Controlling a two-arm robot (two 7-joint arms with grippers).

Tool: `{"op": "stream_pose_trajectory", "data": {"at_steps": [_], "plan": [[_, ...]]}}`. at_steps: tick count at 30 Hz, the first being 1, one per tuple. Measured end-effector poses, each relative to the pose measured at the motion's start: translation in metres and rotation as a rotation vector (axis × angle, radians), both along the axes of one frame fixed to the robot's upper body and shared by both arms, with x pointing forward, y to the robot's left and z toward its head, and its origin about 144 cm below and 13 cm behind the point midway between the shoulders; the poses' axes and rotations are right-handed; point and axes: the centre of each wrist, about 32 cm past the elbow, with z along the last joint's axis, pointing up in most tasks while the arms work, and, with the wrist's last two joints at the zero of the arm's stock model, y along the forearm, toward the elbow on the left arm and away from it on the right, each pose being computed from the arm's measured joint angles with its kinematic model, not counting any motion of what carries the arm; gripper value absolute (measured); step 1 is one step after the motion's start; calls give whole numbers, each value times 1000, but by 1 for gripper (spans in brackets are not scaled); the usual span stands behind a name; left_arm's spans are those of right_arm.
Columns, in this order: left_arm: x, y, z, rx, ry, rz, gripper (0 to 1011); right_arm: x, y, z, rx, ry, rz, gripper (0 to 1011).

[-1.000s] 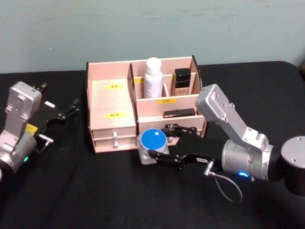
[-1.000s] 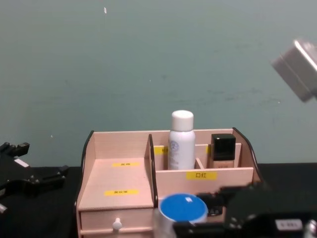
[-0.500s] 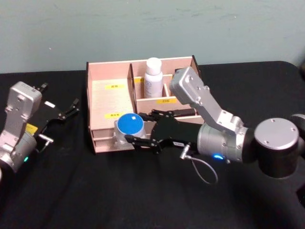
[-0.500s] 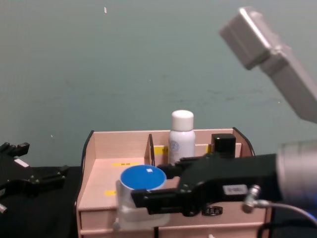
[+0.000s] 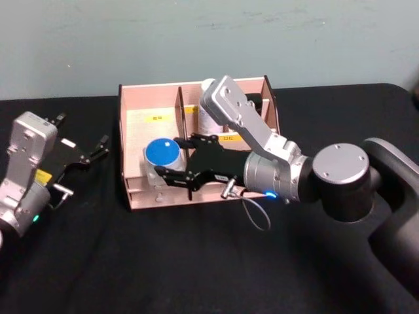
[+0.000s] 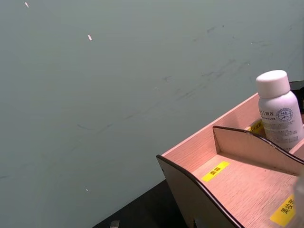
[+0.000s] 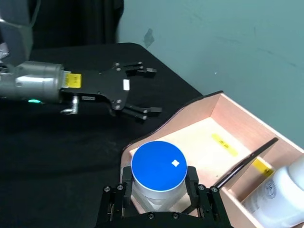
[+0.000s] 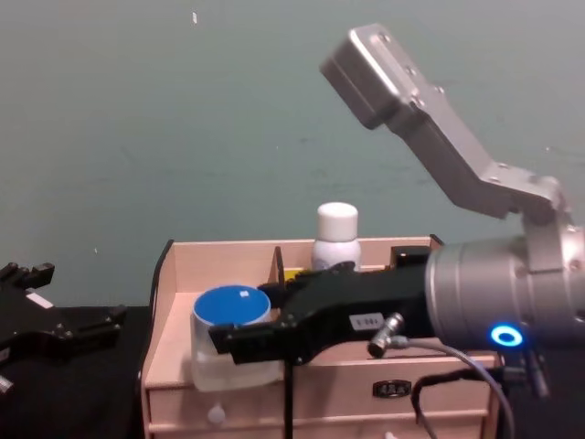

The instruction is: Pick up the facial cleanser and watermelon frost from the table and place them into the tiered storage box.

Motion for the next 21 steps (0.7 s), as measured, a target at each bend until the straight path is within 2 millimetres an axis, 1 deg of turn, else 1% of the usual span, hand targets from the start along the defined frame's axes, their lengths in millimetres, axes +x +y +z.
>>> {"op": "stream_pose_trajectory", "data": {"at_steps": [12, 21], "plan": [[0, 0, 0, 0, 0, 0, 1010, 16, 11, 3, 2, -12, -35, 691], [0, 0, 0, 0, 0, 0, 1010, 26, 16, 1, 1, -11, -59, 691]]}}
